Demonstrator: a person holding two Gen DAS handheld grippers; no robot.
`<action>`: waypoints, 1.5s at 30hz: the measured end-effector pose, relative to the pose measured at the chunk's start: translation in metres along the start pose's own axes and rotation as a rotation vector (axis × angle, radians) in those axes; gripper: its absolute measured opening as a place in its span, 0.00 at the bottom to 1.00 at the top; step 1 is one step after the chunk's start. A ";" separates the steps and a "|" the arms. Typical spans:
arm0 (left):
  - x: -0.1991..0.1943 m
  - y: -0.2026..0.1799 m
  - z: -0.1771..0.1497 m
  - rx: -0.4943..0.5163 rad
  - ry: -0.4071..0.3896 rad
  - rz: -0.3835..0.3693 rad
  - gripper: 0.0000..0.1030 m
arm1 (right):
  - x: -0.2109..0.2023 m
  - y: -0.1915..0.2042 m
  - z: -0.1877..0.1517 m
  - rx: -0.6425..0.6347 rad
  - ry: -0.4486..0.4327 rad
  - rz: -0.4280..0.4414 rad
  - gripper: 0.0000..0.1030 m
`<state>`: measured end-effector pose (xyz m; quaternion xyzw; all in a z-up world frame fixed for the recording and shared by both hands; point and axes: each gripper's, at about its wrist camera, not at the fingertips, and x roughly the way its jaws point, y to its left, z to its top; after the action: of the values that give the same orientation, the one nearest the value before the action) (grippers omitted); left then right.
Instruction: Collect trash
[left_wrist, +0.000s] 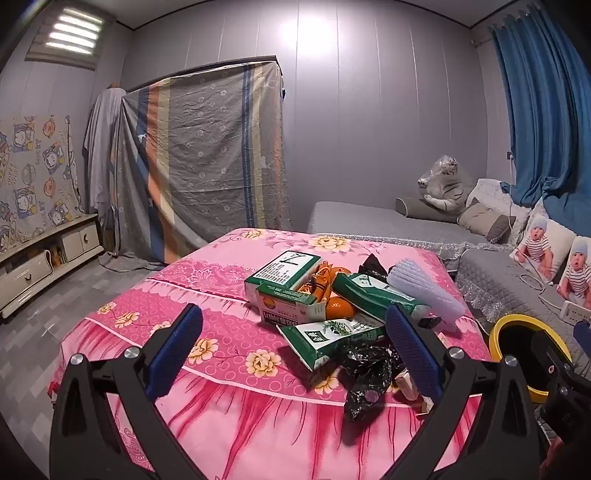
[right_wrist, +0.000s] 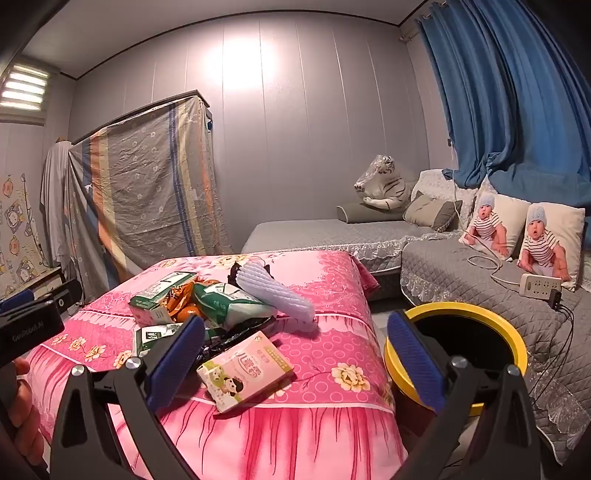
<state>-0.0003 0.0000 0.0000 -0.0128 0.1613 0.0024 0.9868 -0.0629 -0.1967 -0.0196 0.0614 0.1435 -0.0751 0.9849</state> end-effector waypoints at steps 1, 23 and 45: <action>0.000 0.000 0.000 -0.001 0.000 -0.002 0.92 | 0.000 0.000 0.000 0.000 -0.001 0.000 0.93; 0.005 0.000 -0.005 -0.009 0.025 -0.014 0.92 | -0.001 -0.002 0.002 0.004 0.002 0.001 0.93; 0.005 0.001 -0.006 -0.010 0.029 -0.017 0.92 | 0.002 0.001 -0.002 0.004 0.001 0.001 0.93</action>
<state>0.0025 0.0010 -0.0071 -0.0193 0.1754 -0.0056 0.9843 -0.0619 -0.1961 -0.0218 0.0634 0.1439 -0.0748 0.9847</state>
